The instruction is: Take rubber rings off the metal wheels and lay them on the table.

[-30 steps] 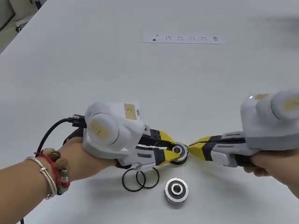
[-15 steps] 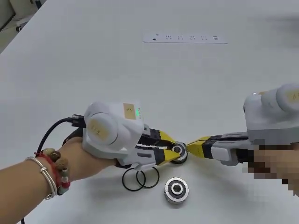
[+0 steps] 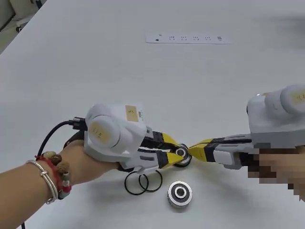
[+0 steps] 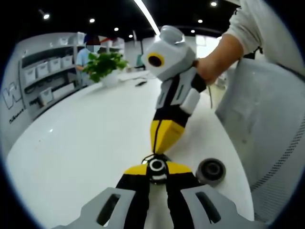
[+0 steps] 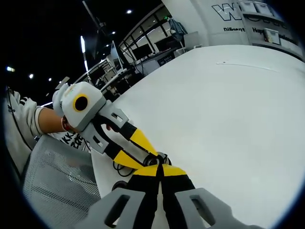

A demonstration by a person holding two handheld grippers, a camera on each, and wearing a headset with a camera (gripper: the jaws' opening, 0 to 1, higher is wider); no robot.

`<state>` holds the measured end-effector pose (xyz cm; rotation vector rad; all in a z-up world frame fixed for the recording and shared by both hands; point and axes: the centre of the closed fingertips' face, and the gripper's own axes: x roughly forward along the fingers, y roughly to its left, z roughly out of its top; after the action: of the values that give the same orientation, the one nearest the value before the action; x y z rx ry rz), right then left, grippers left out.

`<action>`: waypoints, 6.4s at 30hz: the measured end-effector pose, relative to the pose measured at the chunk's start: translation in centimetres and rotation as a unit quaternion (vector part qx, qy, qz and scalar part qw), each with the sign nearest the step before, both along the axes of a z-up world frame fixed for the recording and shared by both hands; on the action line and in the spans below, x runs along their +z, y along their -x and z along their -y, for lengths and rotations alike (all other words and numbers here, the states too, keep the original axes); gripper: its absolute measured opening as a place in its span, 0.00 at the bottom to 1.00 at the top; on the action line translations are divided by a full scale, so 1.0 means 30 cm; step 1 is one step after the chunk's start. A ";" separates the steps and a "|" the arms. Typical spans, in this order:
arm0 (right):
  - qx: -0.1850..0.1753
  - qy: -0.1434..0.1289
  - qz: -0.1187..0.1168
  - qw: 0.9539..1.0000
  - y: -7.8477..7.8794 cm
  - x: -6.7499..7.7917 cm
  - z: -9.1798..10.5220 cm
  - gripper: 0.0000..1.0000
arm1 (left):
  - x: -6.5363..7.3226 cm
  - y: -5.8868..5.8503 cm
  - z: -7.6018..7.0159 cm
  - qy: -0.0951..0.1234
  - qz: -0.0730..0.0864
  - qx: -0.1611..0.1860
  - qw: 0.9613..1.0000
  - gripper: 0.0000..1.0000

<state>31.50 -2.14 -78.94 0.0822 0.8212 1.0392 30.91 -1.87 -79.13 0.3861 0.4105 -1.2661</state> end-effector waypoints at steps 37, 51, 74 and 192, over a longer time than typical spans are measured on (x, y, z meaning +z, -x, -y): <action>0.011 0.008 0.015 1.000 0.010 0.039 0.005 0.00 | 0.155 0.044 -0.045 0.004 0.021 0.004 1.000 0.46; 0.005 0.004 0.028 1.000 0.011 0.103 0.035 0.00 | 0.305 0.078 -0.191 0.027 0.044 0.059 0.997 0.67; 0.018 -0.020 0.034 0.999 0.059 0.208 0.009 0.00 | 0.396 0.172 -0.369 0.033 0.063 0.130 0.989 0.87; 0.034 0.056 0.006 0.998 0.072 0.075 0.048 0.06 | 0.276 0.262 -0.515 0.065 -0.014 0.226 0.972 0.94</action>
<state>29.34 -3.57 -76.70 -0.0471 0.8743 1.0552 23.05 13.59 -70.85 0.1499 0.4102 -0.8480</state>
